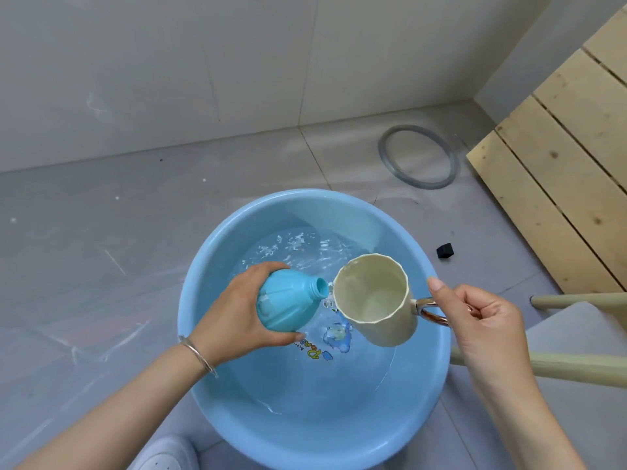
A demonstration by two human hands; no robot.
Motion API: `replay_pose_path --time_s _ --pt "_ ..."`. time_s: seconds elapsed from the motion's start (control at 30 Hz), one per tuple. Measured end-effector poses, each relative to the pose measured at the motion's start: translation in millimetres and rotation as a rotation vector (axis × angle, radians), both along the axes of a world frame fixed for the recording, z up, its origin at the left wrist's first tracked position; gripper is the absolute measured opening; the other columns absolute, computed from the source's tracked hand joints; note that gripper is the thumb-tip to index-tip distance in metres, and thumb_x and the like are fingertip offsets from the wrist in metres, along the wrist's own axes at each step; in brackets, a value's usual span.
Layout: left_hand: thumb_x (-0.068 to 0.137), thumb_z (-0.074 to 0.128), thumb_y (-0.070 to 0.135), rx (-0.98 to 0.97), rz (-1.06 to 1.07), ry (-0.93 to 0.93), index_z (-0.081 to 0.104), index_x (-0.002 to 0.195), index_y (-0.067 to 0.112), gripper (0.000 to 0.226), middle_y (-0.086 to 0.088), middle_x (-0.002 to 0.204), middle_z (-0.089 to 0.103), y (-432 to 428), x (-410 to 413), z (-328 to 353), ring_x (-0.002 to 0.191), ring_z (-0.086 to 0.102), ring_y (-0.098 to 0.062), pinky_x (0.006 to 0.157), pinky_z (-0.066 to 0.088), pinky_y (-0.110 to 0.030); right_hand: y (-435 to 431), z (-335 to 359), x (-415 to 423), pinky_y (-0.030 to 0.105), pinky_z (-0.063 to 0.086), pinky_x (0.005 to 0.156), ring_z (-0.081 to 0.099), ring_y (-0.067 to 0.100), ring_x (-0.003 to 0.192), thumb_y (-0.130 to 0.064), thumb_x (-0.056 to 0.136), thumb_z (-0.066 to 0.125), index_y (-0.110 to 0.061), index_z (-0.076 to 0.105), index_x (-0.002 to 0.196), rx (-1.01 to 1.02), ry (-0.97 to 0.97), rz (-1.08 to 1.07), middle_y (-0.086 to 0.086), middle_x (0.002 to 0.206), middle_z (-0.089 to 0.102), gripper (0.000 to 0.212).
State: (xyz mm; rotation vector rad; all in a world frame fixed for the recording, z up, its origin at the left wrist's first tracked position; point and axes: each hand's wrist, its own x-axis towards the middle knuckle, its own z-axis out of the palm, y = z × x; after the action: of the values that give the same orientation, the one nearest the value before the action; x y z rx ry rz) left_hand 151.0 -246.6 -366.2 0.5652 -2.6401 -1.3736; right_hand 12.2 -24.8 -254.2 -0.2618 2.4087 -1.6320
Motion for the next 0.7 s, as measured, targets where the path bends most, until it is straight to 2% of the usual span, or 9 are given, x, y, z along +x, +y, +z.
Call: replay_pose_path --time_s 0.13,0.2,0.3,0.4,0.57,0.7 --pt "0.047 0.082 0.063 -0.003 0.002 0.016 0.043 0.122 0.041 0.087 0.019 0.116 0.052 0.8 -1.5 -0.5 0.107 0.052 -0.006 0.093 0.045 -0.028 -4.0 6.6 0.7 0.004 0.027 0.04 0.022 0.004 0.034 -0.01 0.084 0.068 -0.009 0.031 0.048 0.022 0.031 0.025 -0.005 0.047 0.016 0.051" --pt "0.047 0.082 0.063 -0.005 0.002 0.02 0.042 0.123 0.041 0.087 0.019 0.116 0.052 0.7 -1.4 -0.9 0.107 0.052 -0.006 0.094 0.045 -0.028 -6.3 8.4 1.3 0.004 0.028 0.04 0.023 0.003 0.033 -0.009 0.084 0.068 -0.008 0.031 0.047 0.03 0.039 0.036 -0.007 0.043 0.017 0.052" --pt "0.047 0.081 0.064 -0.006 0.005 0.016 0.042 0.124 0.042 0.089 0.021 0.118 0.051 0.9 -1.2 -0.8 0.108 0.051 -0.005 0.095 0.044 -0.028 -10.1 11.3 2.9 0.008 0.025 0.04 0.024 0.005 0.033 -0.01 0.083 0.068 -0.011 0.032 0.042 0.053 0.048 0.052 -0.011 0.032 0.024 0.055" --pt "0.047 0.081 0.064 -0.012 0.002 0.011 0.042 0.124 0.042 0.089 0.021 0.117 0.051 0.3 -0.7 -1.4 0.107 0.051 -0.005 0.094 0.045 -0.029 -12.8 12.7 3.8 0.012 0.022 0.04 0.021 0.007 0.037 -0.012 0.083 0.07 -0.02 0.035 0.036 0.068 0.051 0.062 -0.01 0.031 0.026 0.059" --pt "0.047 0.081 0.065 -0.025 0.002 -0.003 0.042 0.125 0.041 0.09 0.023 0.118 0.05 -0.1 0.9 -3.9 0.109 0.051 -0.006 0.094 0.046 -0.034 -15.6 19.3 6.2 0.013 0.019 0.04 0.019 0.008 0.039 -0.014 0.082 0.07 -0.021 0.034 0.036 0.109 0.072 0.074 -0.011 0.031 0.025 0.059" --pt "0.047 0.081 0.066 -0.022 0.004 -0.002 0.042 0.126 0.04 0.092 0.023 0.118 0.05 -1.2 1.6 -5.3 0.108 0.051 -0.007 0.094 0.046 -0.035 -17.4 25.2 7.3 0.013 0.018 0.039 0.02 0.008 0.037 -0.014 0.082 0.07 -0.013 0.034 0.042 0.127 0.105 0.084 -0.01 0.031 0.025 0.054"
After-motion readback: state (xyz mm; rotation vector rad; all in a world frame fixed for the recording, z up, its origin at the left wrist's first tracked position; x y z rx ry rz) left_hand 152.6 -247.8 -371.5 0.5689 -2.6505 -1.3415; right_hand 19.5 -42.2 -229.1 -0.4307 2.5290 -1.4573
